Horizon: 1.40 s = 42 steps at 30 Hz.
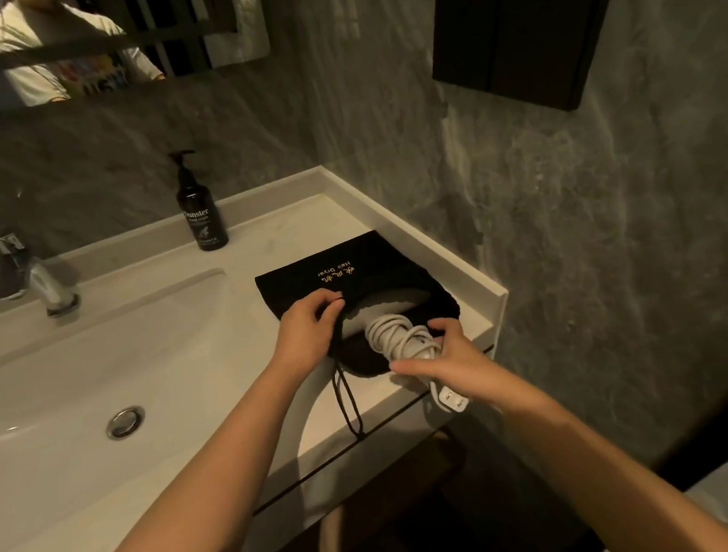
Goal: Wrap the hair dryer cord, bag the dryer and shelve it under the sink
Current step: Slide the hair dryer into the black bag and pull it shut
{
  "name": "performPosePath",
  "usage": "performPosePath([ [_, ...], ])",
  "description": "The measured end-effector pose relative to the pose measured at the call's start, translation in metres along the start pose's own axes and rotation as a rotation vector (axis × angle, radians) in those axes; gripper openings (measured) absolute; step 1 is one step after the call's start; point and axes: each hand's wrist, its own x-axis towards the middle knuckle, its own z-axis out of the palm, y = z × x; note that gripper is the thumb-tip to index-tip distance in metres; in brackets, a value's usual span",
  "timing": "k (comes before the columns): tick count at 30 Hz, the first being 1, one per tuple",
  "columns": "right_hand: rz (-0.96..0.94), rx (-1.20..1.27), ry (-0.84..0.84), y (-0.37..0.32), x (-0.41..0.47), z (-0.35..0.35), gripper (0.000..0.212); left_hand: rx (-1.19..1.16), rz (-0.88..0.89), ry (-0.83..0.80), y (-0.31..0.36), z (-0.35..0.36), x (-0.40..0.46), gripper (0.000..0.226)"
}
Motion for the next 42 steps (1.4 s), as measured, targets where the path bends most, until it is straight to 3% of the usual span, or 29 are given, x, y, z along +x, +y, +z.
performPosePath([
  [3, -0.003, 0.182, -0.063, 0.016, -0.002, -0.008, 0.089, 0.019, 0.004, 0.038, 0.000, 0.006, 0.000, 0.027],
  [8, -0.035, 0.128, 0.047, 0.032, -0.010, -0.002, 0.059, 0.090, 0.070, 0.047, 0.001, 0.013, -0.002, 0.028],
  [14, -0.026, -0.016, 0.112, 0.033, -0.018, 0.006, 0.058, 0.098, 0.090, 0.055, 0.001, 0.015, -0.004, 0.029],
  [17, 0.071, 0.049, 0.111, 0.031, -0.021, 0.014, 0.053, 0.102, 0.086, 0.060, 0.001, 0.016, -0.005, 0.028],
  [21, 0.029, 0.075, 0.256, 0.026, -0.018, 0.021, 0.048, 0.086, 0.085, 0.051, 0.002, 0.014, -0.007, 0.025],
  [26, -0.019, 0.133, 0.310, 0.004, 0.000, 0.015, 0.035, -0.005, 0.051, 0.047, 0.006, 0.012, -0.009, 0.021],
  [37, -0.025, 0.185, 0.355, -0.012, 0.048, 0.046, 0.056, -0.054, 0.030, 0.062, 0.011, -0.001, -0.008, 0.016],
  [42, -0.073, 0.163, 0.308, 0.006, 0.041, 0.052, 0.046, -0.010, 0.012, 0.046, 0.005, 0.002, -0.014, 0.017],
])
